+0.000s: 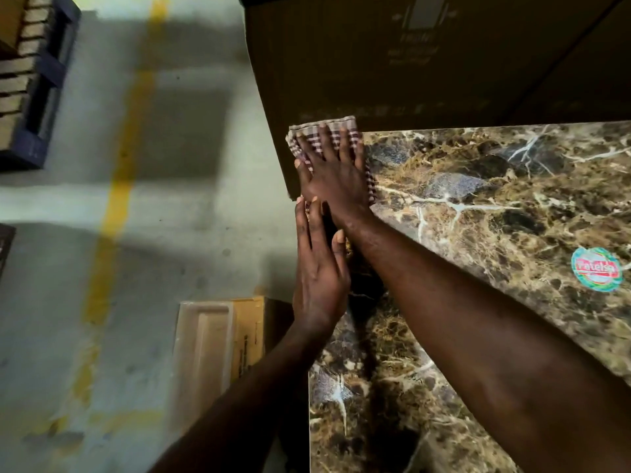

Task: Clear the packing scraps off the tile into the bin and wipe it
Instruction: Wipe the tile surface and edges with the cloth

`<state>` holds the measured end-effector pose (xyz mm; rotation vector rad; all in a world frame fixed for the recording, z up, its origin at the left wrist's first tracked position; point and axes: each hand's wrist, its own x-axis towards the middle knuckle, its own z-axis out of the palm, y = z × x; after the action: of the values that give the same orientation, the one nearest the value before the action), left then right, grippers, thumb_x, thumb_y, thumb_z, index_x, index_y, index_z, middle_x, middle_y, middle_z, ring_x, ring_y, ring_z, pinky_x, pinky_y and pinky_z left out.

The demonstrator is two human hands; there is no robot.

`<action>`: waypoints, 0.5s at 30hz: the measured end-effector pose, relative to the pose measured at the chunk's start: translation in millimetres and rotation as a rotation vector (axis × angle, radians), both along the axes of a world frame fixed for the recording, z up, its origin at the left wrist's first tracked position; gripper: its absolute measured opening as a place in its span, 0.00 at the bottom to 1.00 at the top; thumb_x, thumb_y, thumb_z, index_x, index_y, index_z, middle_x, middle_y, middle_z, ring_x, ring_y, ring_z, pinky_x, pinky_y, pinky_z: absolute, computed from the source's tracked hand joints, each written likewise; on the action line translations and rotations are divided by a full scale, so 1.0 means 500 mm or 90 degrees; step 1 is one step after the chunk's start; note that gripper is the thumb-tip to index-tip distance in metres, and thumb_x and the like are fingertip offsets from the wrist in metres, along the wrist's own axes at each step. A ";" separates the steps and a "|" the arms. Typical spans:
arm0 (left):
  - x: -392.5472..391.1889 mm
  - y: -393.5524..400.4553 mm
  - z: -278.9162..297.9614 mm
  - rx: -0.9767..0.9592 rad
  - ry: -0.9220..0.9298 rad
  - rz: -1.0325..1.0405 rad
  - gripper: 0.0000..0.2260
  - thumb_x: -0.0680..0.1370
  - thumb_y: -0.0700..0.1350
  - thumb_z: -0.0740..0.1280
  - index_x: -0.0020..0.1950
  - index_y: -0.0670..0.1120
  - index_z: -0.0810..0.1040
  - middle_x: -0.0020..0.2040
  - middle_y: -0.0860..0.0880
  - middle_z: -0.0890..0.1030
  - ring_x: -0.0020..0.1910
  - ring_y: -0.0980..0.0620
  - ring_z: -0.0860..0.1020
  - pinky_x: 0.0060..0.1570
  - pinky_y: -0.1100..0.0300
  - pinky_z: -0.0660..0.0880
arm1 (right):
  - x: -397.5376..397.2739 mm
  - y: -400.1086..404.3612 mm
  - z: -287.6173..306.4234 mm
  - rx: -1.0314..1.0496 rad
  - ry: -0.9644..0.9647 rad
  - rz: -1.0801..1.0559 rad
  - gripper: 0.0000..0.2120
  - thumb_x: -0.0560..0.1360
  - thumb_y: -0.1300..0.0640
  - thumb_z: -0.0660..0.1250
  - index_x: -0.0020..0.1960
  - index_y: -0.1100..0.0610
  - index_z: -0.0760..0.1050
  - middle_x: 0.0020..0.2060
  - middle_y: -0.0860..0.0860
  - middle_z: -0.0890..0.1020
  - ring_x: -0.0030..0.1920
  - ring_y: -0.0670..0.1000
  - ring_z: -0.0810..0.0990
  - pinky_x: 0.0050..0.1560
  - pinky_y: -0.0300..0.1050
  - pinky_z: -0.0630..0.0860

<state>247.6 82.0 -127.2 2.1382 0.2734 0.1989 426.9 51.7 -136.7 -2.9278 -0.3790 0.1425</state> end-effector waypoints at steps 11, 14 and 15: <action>0.000 0.013 0.008 -0.067 -0.033 -0.015 0.27 0.89 0.55 0.53 0.88 0.51 0.54 0.89 0.51 0.50 0.83 0.67 0.47 0.74 0.79 0.49 | -0.043 -0.098 0.002 0.036 -0.035 -0.213 0.29 0.86 0.35 0.41 0.86 0.39 0.45 0.87 0.51 0.46 0.86 0.61 0.42 0.82 0.68 0.39; -0.004 0.022 0.001 -0.121 -0.068 0.008 0.27 0.89 0.55 0.53 0.87 0.49 0.58 0.88 0.50 0.55 0.85 0.59 0.53 0.80 0.69 0.54 | -0.086 -0.065 0.001 0.024 -0.021 -0.192 0.29 0.87 0.35 0.43 0.86 0.39 0.42 0.87 0.52 0.44 0.86 0.62 0.41 0.82 0.68 0.38; -0.003 0.025 -0.003 -0.144 -0.077 0.023 0.26 0.89 0.54 0.53 0.87 0.48 0.59 0.87 0.50 0.57 0.86 0.57 0.55 0.82 0.62 0.57 | -0.107 -0.044 -0.001 0.008 -0.017 -0.142 0.29 0.87 0.35 0.44 0.86 0.39 0.41 0.87 0.52 0.43 0.85 0.63 0.41 0.82 0.67 0.38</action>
<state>246.2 94.7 -128.7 1.8907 0.2515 0.3024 373.5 29.7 -137.3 -2.9352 -0.0548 0.0683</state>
